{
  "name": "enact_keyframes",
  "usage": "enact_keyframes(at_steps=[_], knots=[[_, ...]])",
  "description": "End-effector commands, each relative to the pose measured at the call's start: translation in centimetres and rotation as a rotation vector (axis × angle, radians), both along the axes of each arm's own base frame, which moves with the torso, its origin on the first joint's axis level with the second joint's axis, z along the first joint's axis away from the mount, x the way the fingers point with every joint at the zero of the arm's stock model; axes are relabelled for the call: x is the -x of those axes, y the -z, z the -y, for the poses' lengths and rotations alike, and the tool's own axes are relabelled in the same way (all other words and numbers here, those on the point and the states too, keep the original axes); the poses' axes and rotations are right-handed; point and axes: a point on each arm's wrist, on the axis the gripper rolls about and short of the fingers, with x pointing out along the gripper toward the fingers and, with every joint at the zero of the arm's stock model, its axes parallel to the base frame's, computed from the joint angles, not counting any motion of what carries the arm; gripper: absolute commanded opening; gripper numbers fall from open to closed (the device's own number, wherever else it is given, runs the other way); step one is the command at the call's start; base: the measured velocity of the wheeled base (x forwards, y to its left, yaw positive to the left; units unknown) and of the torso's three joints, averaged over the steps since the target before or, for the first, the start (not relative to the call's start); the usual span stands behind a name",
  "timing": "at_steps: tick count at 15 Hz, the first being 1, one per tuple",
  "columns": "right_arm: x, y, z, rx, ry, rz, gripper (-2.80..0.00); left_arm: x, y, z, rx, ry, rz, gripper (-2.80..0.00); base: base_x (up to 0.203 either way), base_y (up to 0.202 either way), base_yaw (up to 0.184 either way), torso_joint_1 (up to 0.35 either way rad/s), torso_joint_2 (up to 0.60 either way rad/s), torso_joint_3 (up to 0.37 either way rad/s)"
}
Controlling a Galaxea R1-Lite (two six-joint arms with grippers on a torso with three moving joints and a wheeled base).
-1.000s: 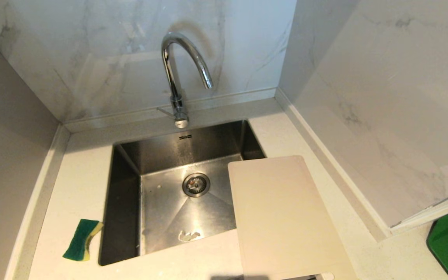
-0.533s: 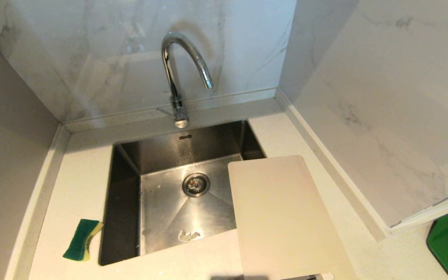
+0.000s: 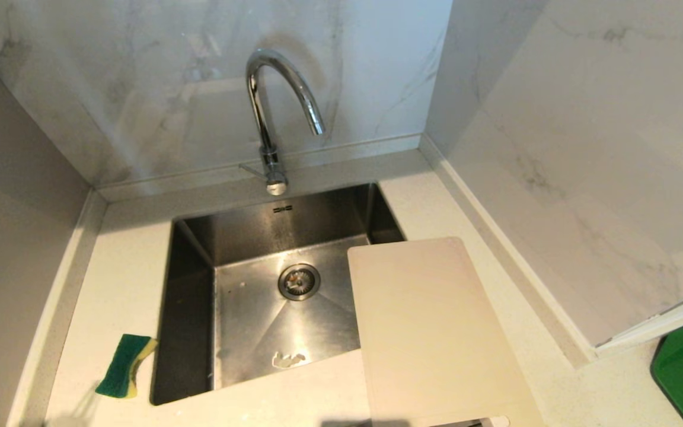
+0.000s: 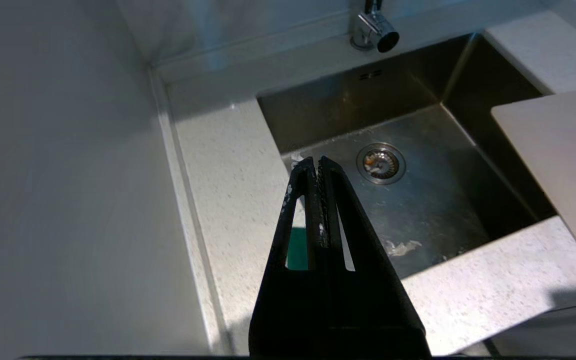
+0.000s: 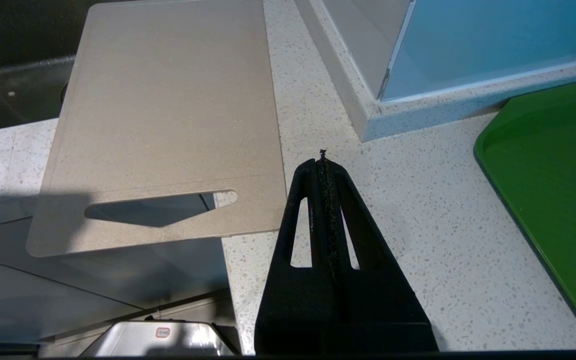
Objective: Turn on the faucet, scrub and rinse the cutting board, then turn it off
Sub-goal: Turn on the tap
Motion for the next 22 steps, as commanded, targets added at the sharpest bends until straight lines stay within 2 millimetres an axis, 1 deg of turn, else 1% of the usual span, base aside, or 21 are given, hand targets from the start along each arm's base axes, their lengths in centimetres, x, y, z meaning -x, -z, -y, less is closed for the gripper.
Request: enact_keyframes(at_steps=[1, 3, 5, 6, 9, 10, 11, 13, 14, 15, 17, 19, 22], knots=[[0.0, 0.0, 0.0, 0.0, 0.0, 0.0, -2.8, -3.6, -2.6, 0.1, -0.023, 0.02, -0.069, -2.8, 0.0, 0.0, 0.0, 0.0, 0.0, 0.0], [0.0, 0.0, 0.0, 0.0, 0.0, 0.0, -2.8, -5.8, -4.0, 0.2, -0.047, 0.028, -0.094, -2.8, 0.0, 0.0, 0.0, 0.0, 0.0, 0.0], [0.0, 0.0, 0.0, 0.0, 0.0, 0.0, -2.8, -8.9, -5.2, 0.5, -0.053, 0.042, -0.136, -2.8, 0.0, 0.0, 0.0, 0.0, 0.0, 0.0], [0.0, 0.0, 0.0, 0.0, 0.0, 0.0, -2.8, -10.5, -5.5, 0.7, -0.054, 0.055, -0.155, -2.8, 0.0, 0.0, 0.0, 0.0, 0.0, 0.0], [0.0, 0.0, 0.0, 0.0, 0.0, 0.0, -2.8, -16.8, -5.4, 1.7, -0.058, 0.086, -0.21, -2.8, 0.0, 0.0, 0.0, 0.0, 0.0, 0.0], [0.0, 0.0, 0.0, 0.0, 0.0, 0.0, -2.8, -19.6, -5.0, 2.1, -0.058, 0.09, -0.234, -2.8, 0.0, 0.0, 0.0, 0.0, 0.0, 0.0], [0.0, 0.0, 0.0, 0.0, 0.0, 0.0, -2.8, -21.8, -4.8, 2.3, -0.051, 0.09, -0.247, -2.8, 0.0, 0.0, 0.0, 0.0, 0.0, 0.0], [0.0, 0.0, 0.0, 0.0, 0.0, 0.0, -2.8, -25.6, -5.3, 3.0, -0.015, 0.078, -0.243, -2.8, 0.0, 0.0, 0.0, 0.0, 0.0, 0.0], [0.0, 0.0, 0.0, 0.0, 0.0, 0.0, -2.8, -27.4, -5.5, 3.7, 0.006, 0.068, -0.241, -2.8, 0.0, 0.0, 0.0, 0.0, 0.0, 0.0], [0.0, 0.0, 0.0, 0.0, 0.0, 0.0, -2.8, -28.9, -5.5, 4.6, 0.019, 0.054, -0.238, -2.8, 0.0, 0.0, 0.0, 0.0, 0.0, 0.0], [0.0, 0.0, 0.0, 0.0, 0.0, 0.0, -2.8, -31.4, -4.8, 6.8, 0.022, 0.001, -0.25, -2.8, 0.0, 0.0, 0.0, 0.0, 0.0, 0.0], [0.0, 0.0, 0.0, 0.0, 0.0, 0.0, -2.8, -33.4, -4.2, 8.5, 0.045, -0.037, -0.253, -2.8, 0.0, 0.0, 0.0, 0.0, 0.0, 0.0], [0.0, 0.0, 0.0, 0.0, 0.0, 0.0, -2.8, -35.8, -4.2, 10.9, 0.129, -0.085, -0.24, -2.8, 0.0, 0.0, 0.0, 0.0, 0.0, 0.0]])
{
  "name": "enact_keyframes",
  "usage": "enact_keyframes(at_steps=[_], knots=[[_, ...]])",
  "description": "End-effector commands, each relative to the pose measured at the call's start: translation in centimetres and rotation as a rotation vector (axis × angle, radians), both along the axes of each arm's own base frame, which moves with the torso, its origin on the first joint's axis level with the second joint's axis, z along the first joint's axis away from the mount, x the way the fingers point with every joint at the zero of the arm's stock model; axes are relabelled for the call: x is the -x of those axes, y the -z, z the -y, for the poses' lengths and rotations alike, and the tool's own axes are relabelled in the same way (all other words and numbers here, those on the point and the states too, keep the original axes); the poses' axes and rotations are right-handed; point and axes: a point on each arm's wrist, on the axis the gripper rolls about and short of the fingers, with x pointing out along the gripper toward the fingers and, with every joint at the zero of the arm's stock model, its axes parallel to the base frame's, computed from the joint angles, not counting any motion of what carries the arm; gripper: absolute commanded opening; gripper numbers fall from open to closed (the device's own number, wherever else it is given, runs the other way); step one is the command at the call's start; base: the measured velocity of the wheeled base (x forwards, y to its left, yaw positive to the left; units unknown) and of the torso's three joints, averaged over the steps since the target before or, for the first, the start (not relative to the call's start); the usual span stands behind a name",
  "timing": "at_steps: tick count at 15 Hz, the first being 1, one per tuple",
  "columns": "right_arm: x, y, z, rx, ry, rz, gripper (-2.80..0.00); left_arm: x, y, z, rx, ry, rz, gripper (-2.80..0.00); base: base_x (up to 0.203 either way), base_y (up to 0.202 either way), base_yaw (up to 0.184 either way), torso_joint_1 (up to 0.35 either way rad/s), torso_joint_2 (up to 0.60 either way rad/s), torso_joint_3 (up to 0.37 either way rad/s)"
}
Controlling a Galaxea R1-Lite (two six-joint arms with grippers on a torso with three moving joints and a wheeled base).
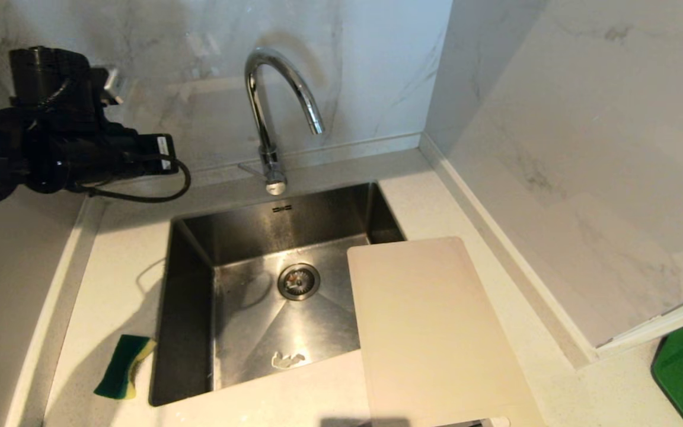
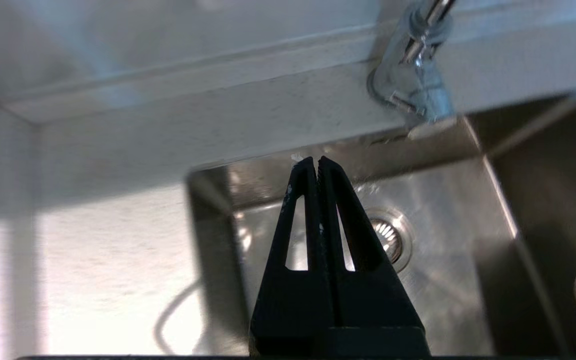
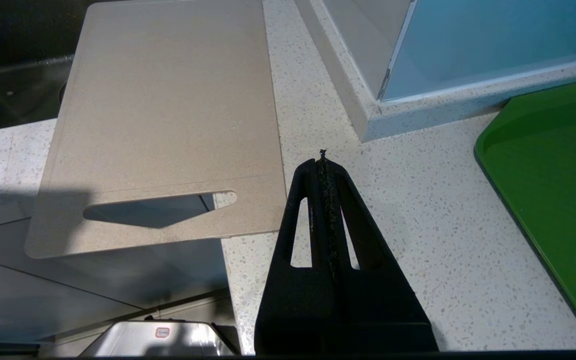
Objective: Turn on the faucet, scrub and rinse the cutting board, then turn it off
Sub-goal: Turn on the tap
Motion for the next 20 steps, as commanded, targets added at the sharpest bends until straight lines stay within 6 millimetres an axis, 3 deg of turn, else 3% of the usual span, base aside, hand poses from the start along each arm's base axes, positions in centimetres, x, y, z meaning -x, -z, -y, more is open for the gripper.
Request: enact_keyframes(at_steps=[1, 4, 10, 11, 20], knots=[[0.0, 0.0, 0.0, 0.0, -0.001, 0.002, -2.8, -3.0, 1.8, 2.7, 0.057, -0.04, -0.037, -2.8, 0.0, 0.0, 0.0, 0.0, 0.0, 0.0], [0.0, 0.0, 0.0, 0.0, -0.001, 0.001, -2.8, -4.5, 2.9, 5.3, 0.147, -0.089, -0.059, -2.8, 0.0, 0.0, 0.0, 0.0, 0.0, 0.0], [0.0, 0.0, 0.0, 0.0, -0.001, 0.0, -2.8, -6.4, 2.4, 7.1, 0.3, -0.14, 0.001, -2.8, 0.0, 0.0, 0.0, 0.0, 0.0, 0.0], [0.0, 0.0, 0.0, 0.0, -0.001, 0.0, -2.8, -6.8, 2.5, 7.5, 0.316, -0.154, 0.013, 0.0, 0.0, 0.0, 0.0, 0.0, 0.0, 0.0], [0.0, 0.0, 0.0, 0.0, -0.001, 0.0, -2.8, -6.8, 2.2, 8.6, 0.42, -0.156, 0.07, 0.0, 0.0, 0.0, 0.0, 0.0, 0.0, 0.0]])
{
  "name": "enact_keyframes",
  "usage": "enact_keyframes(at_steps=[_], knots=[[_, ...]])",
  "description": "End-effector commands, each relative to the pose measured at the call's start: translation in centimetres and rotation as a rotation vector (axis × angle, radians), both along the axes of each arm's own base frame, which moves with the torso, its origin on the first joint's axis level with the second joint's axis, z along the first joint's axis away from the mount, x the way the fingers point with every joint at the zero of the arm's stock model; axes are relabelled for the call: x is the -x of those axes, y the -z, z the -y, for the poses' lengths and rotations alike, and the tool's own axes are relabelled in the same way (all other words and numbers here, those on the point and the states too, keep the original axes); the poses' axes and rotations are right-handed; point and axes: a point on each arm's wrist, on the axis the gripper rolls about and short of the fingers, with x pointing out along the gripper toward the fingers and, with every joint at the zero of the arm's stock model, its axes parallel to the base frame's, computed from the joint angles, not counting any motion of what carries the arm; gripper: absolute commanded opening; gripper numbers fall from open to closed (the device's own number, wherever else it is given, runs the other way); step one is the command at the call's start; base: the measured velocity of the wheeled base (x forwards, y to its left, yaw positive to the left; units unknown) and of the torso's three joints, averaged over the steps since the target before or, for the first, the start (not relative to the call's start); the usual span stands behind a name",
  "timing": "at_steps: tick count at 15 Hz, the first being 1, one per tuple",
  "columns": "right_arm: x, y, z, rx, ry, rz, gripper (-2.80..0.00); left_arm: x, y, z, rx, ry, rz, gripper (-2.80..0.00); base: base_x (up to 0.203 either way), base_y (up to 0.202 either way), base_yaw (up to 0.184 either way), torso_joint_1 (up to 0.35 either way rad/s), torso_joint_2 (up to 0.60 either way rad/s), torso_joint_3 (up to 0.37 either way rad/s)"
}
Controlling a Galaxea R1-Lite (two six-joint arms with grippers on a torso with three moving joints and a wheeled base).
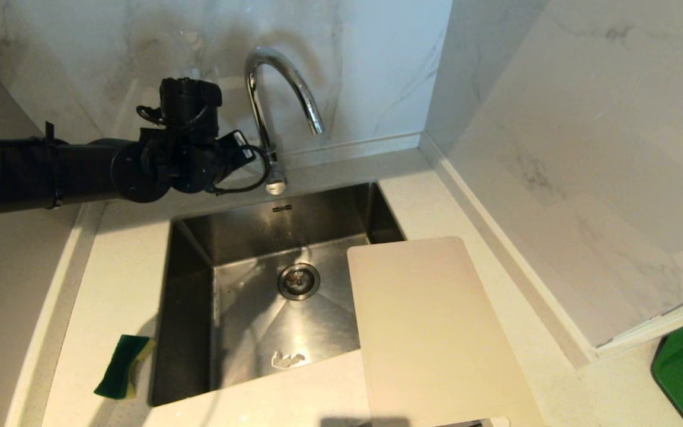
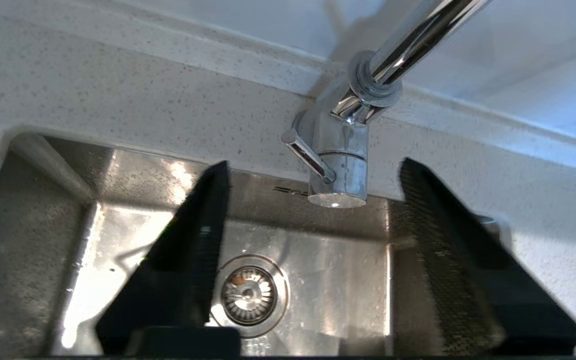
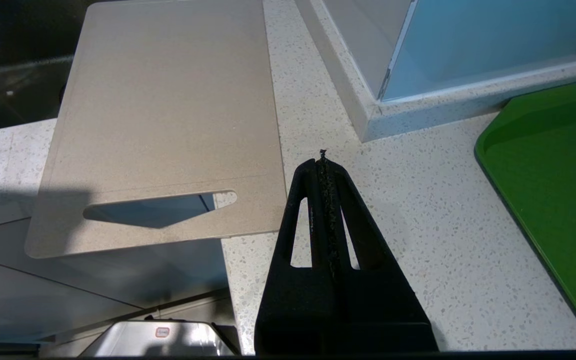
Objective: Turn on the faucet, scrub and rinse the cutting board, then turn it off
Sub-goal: Turn on the tap
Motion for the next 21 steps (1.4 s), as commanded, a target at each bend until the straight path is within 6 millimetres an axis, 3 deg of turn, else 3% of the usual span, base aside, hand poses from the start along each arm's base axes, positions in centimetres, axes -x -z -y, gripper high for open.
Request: enact_keyframes(at_steps=[1, 3, 10, 21], knots=[[0.0, 0.0, 0.0, 0.0, 0.0, 0.0, -2.8, 0.0, -0.4, 0.1, 0.017, -0.001, 0.026, 0.0, 0.0, 0.0, 0.0, 0.0, 0.0, 0.0], [0.0, 0.0, 0.0, 0.0, 0.0, 0.0, -2.8, -0.1, -1.2, 0.2, 0.026, 0.007, 0.107, 0.0, 0.0, 0.0, 0.0, 0.0, 0.0, 0.0], [0.0, 0.0, 0.0, 0.0, 0.0, 0.0, -2.8, -0.5, -0.4, 1.2, 0.027, 0.021, 0.105, 0.0, 0.0, 0.0, 0.0, 0.0, 0.0, 0.0], [0.0, 0.0, 0.0, 0.0, 0.0, 0.0, -2.8, -2.0, 3.1, 2.2, -0.027, -0.08, 0.034, 0.0, 0.0, 0.0, 0.0, 0.0, 0.0, 0.0]])
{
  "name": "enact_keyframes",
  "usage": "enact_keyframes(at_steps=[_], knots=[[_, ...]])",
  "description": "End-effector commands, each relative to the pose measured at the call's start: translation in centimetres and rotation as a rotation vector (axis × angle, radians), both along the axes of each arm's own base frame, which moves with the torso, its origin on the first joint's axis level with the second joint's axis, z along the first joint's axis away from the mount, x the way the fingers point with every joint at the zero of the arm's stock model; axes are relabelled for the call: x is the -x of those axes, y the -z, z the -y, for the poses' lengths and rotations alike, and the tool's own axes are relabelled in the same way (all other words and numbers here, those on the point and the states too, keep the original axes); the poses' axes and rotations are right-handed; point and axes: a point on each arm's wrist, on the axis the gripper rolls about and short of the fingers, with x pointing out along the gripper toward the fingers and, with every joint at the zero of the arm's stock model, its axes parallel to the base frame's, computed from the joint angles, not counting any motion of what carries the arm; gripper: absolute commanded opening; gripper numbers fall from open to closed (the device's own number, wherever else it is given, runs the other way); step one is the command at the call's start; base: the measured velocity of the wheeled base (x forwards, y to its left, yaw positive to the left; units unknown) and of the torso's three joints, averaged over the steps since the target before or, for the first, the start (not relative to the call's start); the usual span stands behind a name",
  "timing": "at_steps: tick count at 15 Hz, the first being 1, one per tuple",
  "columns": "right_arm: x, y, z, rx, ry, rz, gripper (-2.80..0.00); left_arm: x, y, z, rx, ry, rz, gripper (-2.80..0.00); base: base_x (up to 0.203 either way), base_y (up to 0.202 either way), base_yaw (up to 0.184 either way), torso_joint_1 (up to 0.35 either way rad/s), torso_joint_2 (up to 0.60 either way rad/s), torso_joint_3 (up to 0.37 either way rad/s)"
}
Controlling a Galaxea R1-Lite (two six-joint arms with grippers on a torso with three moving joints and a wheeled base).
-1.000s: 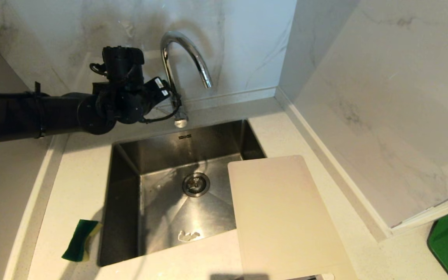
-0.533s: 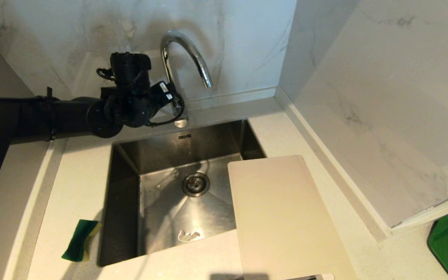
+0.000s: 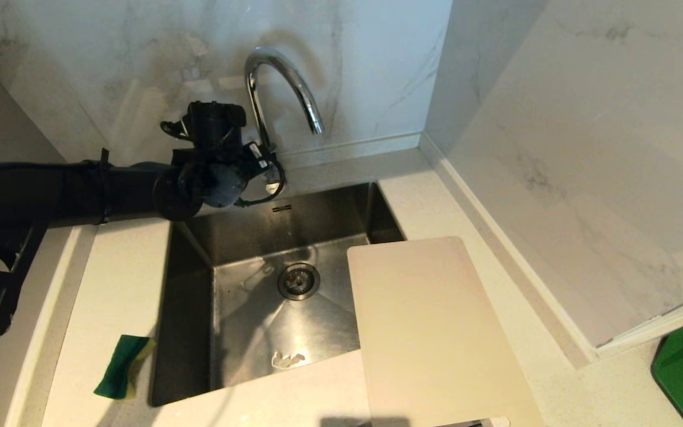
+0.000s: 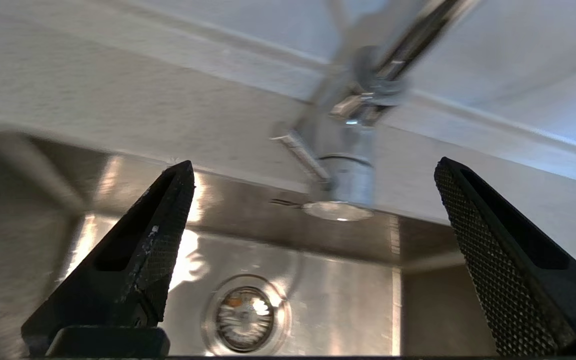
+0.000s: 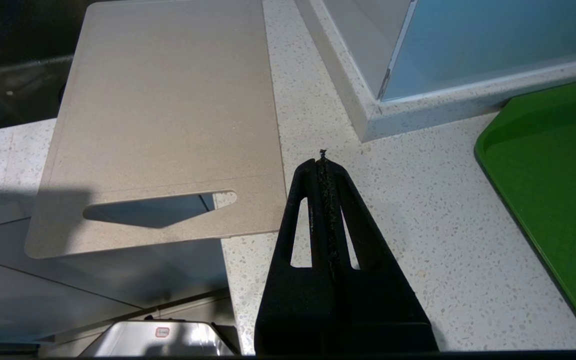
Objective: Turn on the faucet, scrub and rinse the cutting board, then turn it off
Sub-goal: Turn on the tap
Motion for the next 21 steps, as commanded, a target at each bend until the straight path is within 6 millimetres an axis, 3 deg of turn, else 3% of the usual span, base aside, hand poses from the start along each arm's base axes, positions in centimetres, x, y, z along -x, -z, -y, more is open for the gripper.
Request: enact_keyframes(at_steps=[1, 13, 21], knots=[[0.0, 0.0, 0.0, 0.0, 0.0, 0.001, -2.8, -0.4, 0.8, 0.1, -0.008, -0.028, -0.011, 0.0, 0.0, 0.0, 0.0, 0.0, 0.0, 0.0], [0.0, 0.0, 0.0, 0.0, 0.0, 0.001, -2.8, -2.5, 4.8, 0.6, -0.05, -0.074, -0.059, 0.0, 0.0, 0.0, 0.0, 0.0, 0.0, 0.0], [0.0, 0.0, 0.0, 0.0, 0.0, 0.001, -2.8, -3.7, 5.9, 0.0, -0.093, -0.103, -0.035, 0.0, 0.0, 0.0, 0.0, 0.0, 0.0, 0.0]])
